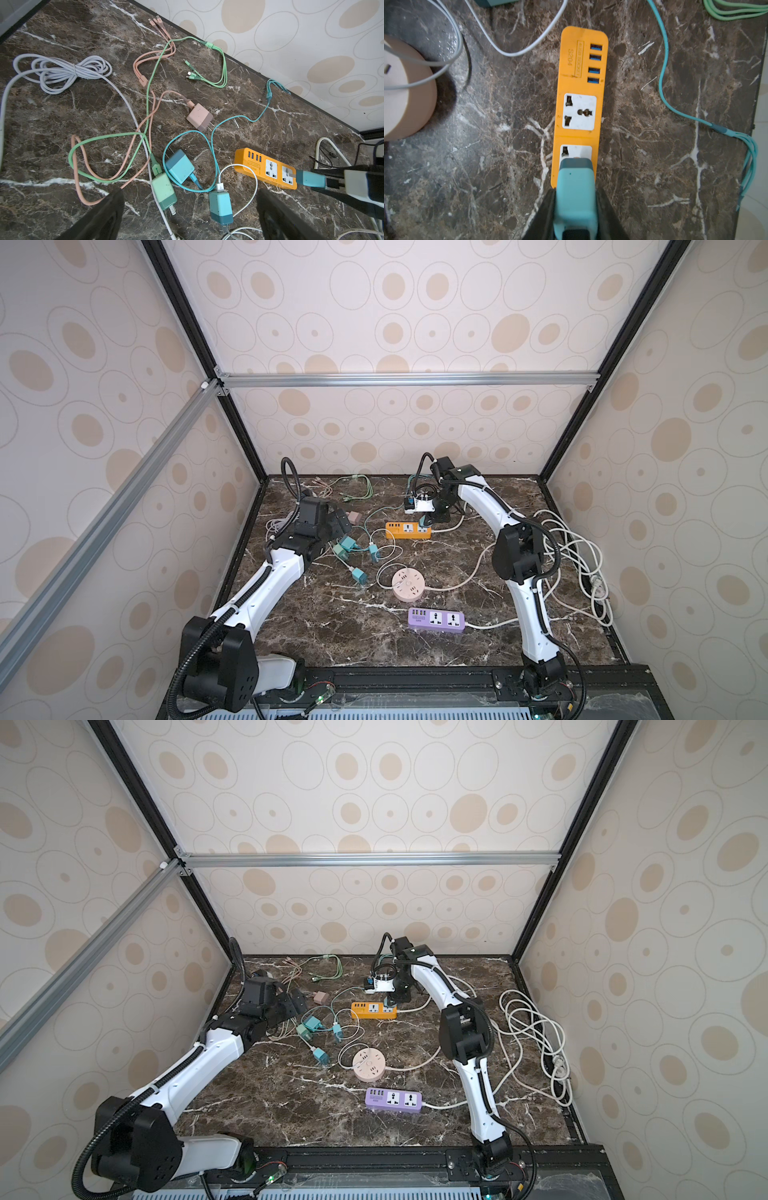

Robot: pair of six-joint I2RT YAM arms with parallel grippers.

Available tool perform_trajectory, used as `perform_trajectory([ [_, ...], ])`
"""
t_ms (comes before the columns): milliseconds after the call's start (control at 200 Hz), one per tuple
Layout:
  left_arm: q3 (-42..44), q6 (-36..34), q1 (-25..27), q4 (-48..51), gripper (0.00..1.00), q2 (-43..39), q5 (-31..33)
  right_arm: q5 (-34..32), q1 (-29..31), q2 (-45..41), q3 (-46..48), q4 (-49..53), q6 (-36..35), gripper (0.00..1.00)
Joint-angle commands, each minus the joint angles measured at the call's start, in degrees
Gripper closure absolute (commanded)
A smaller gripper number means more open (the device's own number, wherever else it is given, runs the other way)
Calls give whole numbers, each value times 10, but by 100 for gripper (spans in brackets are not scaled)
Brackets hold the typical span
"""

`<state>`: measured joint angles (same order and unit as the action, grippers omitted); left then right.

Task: Insert the plug
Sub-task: 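Lower the teal charger into the orange strip's socket nearest the robot with right gripper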

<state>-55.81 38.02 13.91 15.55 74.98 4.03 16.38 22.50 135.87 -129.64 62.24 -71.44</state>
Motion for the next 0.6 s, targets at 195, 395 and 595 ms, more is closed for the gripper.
perform_trajectory([
  [195,-16,-19,-7,11,2,-10,11,-44,18,0,12,22,-39,100],
  [395,-15,-19,-8,9,2,-7,6,-20,27,-4,25,19,-31,100],
  [595,-11,-20,-8,7,2,-6,4,-39,35,-3,38,29,-34,100],
])
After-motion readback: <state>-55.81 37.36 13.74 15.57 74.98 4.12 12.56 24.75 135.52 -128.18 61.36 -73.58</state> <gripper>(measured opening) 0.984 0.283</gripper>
